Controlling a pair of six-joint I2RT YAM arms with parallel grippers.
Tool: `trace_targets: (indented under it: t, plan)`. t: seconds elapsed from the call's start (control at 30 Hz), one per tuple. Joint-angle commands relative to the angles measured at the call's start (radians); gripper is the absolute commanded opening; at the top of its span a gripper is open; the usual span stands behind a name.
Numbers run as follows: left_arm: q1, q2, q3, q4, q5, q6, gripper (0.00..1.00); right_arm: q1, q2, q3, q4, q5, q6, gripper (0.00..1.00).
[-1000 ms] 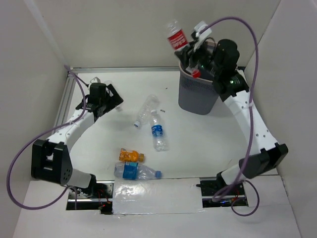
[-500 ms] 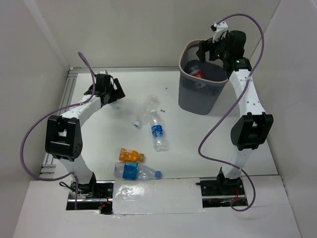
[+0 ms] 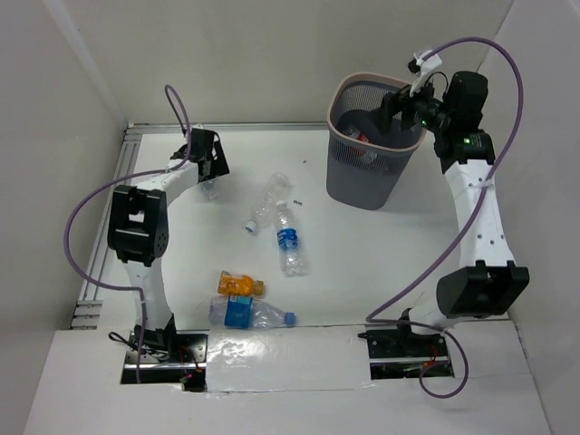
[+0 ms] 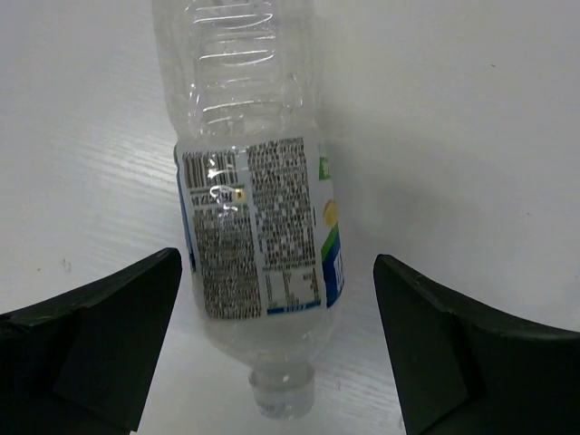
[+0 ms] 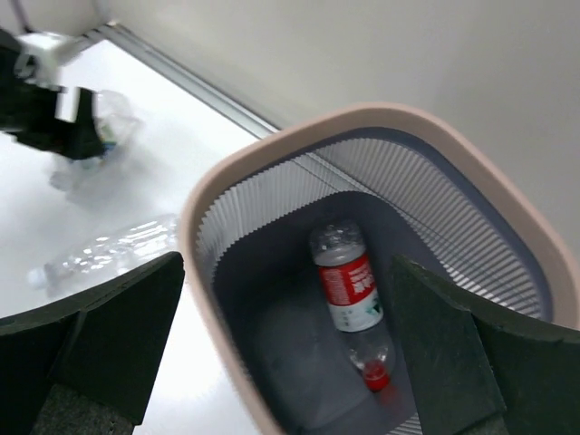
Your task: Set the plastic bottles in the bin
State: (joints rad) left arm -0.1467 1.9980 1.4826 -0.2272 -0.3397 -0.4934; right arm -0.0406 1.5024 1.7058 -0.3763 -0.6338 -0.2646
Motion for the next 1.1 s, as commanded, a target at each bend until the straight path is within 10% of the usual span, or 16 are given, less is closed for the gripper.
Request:
trace_targets:
  t: [0.0, 0.27, 0.4, 0.5, 0.73, 1.07]
  plan:
    - [-0.004, 0.07, 0.08, -0.001, -0.056, 0.059, 1.0, 0.022, -0.057, -0.057, -0.004, -0.026, -0.001, 1.0]
    - [0.007, 0.154, 0.142, -0.043, -0.053, 0.033, 0.91, 0.076, -0.117, -0.129, -0.062, -0.049, -0.059, 1.0]
    - [0.007, 0.131, 0.142, -0.034, -0.009, 0.023, 0.36, 0.12, -0.174, -0.196, -0.085, -0.101, -0.189, 1.0]
    - [-0.002, 0.062, 0.151, -0.043, 0.019, 0.023, 0.13, 0.151, -0.249, -0.311, -0.027, -0.115, -0.26, 0.88]
    - [-0.14, -0.193, 0.198, -0.002, 0.186, -0.013, 0.13, 0.185, -0.381, -0.494, -0.027, -0.115, -0.36, 0.08]
    - [-0.379, -0.197, 0.398, 0.515, 0.554, -0.089, 0.15, 0.194, -0.531, -0.732, -0.075, -0.102, -0.409, 0.04]
